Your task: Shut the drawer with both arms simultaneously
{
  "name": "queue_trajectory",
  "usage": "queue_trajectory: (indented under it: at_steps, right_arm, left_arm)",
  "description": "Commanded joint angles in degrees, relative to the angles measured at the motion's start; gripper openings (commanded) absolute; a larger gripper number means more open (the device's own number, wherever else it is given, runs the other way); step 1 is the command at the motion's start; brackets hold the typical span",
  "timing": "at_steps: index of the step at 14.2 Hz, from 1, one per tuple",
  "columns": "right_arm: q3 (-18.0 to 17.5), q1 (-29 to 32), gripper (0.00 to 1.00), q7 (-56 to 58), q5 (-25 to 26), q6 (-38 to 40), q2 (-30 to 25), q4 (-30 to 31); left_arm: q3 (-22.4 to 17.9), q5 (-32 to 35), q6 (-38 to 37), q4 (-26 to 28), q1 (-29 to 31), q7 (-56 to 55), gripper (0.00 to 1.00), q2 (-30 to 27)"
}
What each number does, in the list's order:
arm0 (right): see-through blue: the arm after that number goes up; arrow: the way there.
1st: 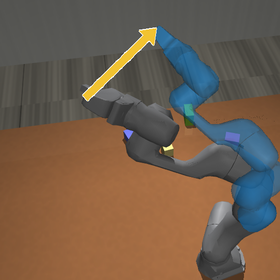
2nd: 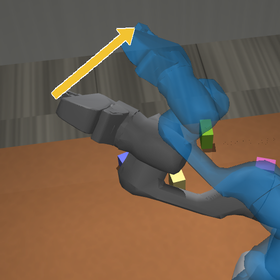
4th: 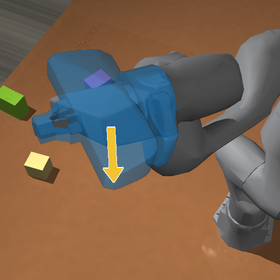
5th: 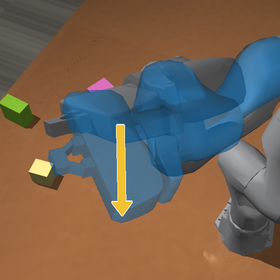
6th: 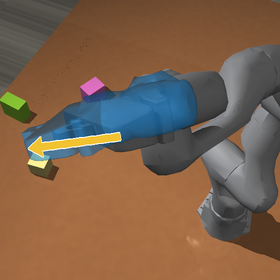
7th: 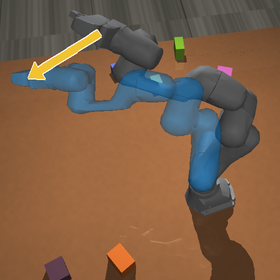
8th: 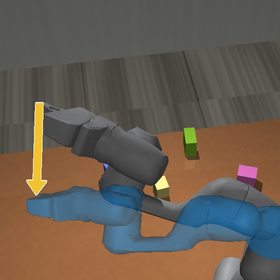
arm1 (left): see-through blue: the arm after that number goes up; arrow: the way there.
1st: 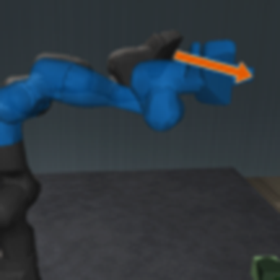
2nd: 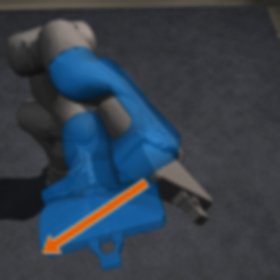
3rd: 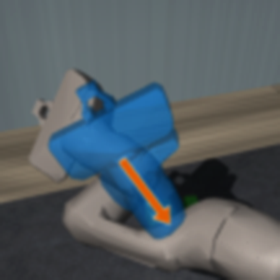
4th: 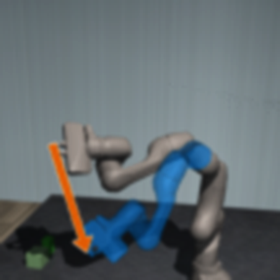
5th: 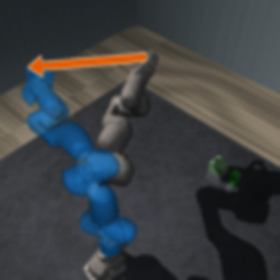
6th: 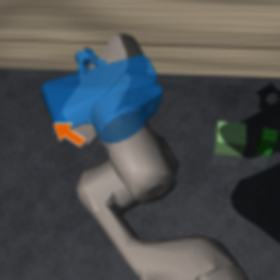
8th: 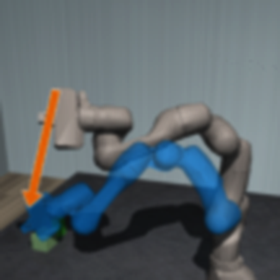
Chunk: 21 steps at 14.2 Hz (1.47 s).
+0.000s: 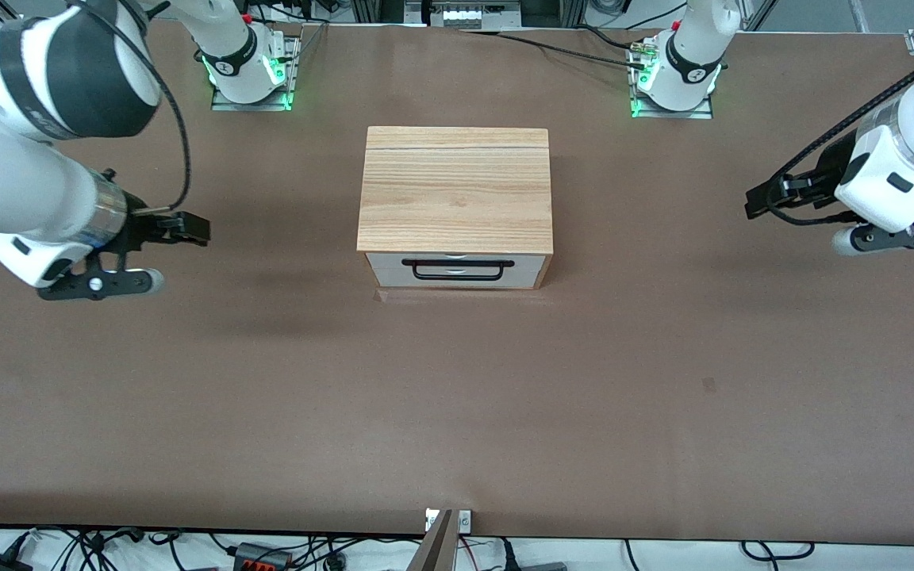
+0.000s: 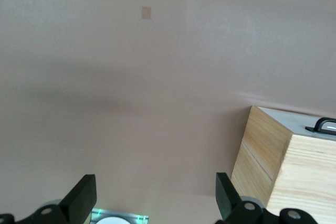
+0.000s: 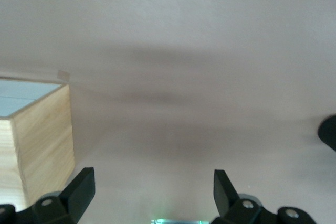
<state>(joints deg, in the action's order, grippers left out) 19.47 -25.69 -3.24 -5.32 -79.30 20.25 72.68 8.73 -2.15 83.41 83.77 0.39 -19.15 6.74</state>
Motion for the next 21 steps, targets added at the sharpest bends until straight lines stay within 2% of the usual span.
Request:
queue_trajectory:
  at_steps: [1, 2, 4, 6, 7, 9, 10, 11, 12, 15, 17, 21]
  right_arm:
    - [-4.3, 6.5, 1.00, -0.4, 0.1, 1.7, -3.9, 2.0]
    - [-8.3, 10.6, 1.00, -0.5, 1.1, 1.3, -5.5, 3.4]
    - [-10.7, 15.9, 1.00, -0.4, 2.5, -4.0, -10.7, 11.0]
    - [-22.0, 26.2, 1.00, -0.1, 5.3, -12.0, -19.1, 22.0]
    - [-26.1, 29.4, 1.00, -0.1, 6.8, -13.8, -21.7, 25.4]
    - [-26.2, 29.4, 1.00, 0.4, 6.8, -13.4, -22.0, 24.5]
    - [-24.4, 29.0, 1.00, 0.3, 6.7, -13.0, -22.1, 24.1]
    - [-20.7, 27.6, 1.00, 0.4, 6.3, -12.7, -22.1, 23.0]
    - [-18.7, 27.1, 1.00, 0.5, 5.4, -11.8, -21.8, 22.4]
    - [-18.5, 27.0, 1.00, 0.9, 4.6, -10.0, -21.1, 21.9]
    - [-18.6, 26.8, 1.00, 0.4, 4.3, -9.7, -18.5, 19.3]
    - [-18.9, 26.4, 1.00, 0.6, 4.5, -9.5, -18.2, 18.6]
  left_arm:
    - [0.8, -0.1, 6.0, 14.8, 0.5, -0.5, 1.00, -10.6]
    - [0.8, -0.4, 5.5, 15.3, 0.5, -0.5, 1.00, -11.0]
    - [0.8, -0.5, 5.4, 16.5, 0.3, -0.5, 1.00, -12.3]
    - [0.9, -0.5, 4.4, 16.2, 0.1, -0.5, 1.00, -12.2]
    - [0.9, -0.5, 4.0, 16.1, 0.2, -0.5, 1.00, -11.9]
    - [0.9, -0.5, 3.7, 15.8, 0.2, -0.5, 1.00, -11.7]
    - [0.9, -0.5, 3.7, 15.8, 0.1, -0.5, 1.00, -11.7]
    - [0.9, -0.5, 3.7, 15.8, 0.1, -0.5, 1.00, -11.7]
    - [0.9, -0.5, 3.7, 15.8, 0.1, -0.5, 1.00, -11.7]
    - [0.9, -0.6, 3.6, 15.6, 0.0, -0.3, 1.00, -11.6]
    - [1.0, -0.6, 3.6, 15.6, 0.0, -0.3, 1.00, -11.6]
    - [1.0, -0.8, 2.7, 15.6, 0.0, -0.1, 1.00, -11.6]
